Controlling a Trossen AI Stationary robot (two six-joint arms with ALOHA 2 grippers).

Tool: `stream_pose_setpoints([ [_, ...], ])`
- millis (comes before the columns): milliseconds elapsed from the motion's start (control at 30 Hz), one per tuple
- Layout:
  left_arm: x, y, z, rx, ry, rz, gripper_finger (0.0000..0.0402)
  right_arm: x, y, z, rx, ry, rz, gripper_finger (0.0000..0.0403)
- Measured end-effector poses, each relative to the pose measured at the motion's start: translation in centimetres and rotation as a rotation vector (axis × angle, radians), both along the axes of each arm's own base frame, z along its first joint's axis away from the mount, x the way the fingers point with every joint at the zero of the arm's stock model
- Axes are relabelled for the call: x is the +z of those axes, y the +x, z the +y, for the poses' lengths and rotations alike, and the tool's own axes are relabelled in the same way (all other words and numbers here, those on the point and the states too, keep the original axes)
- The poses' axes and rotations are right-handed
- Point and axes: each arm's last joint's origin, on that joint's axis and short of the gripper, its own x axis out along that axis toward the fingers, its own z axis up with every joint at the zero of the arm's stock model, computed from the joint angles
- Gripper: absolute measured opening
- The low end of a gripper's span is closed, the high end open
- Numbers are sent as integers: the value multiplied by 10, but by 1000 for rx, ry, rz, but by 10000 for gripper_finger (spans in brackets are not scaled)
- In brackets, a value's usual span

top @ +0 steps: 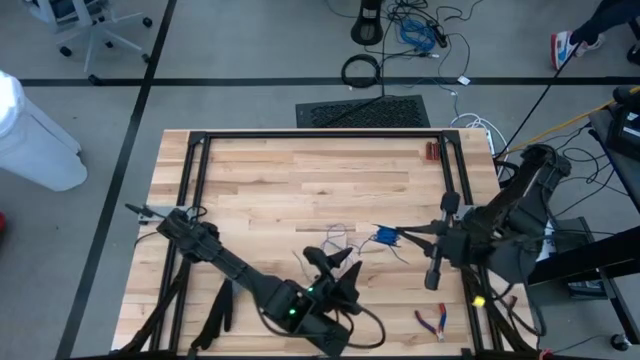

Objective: Coil cords
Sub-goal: Coil the blue wire onto the black spool

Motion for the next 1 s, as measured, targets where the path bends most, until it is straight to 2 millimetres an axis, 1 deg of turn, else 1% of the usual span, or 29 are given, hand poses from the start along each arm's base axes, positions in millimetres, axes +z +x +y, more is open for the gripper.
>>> stream_pose_setpoints([
  [67,-5,4,3,47,44,-8,201,1,-4,2,-3,-8,-7,0],
  [167,-5,4,6,119,113,-41,201,2,-8,5,-13,-28,-13,0],
  [400,-5,3,5,125,148,-20,194,4,-11,7,-28,-37,-25,0],
  [567,-7,8,10,61,70,16,176,5,-11,7,-25,-23,-35,0],
  [800,-7,13,19,83,65,12,166,5,-11,7,-21,-27,-32,0],
  [900,-7,13,20,86,66,12,163,5,-11,7,-21,-30,-31,0],
  [1000,-7,13,19,84,65,12,144,5,-11,7,-21,-30,-31,0],
])
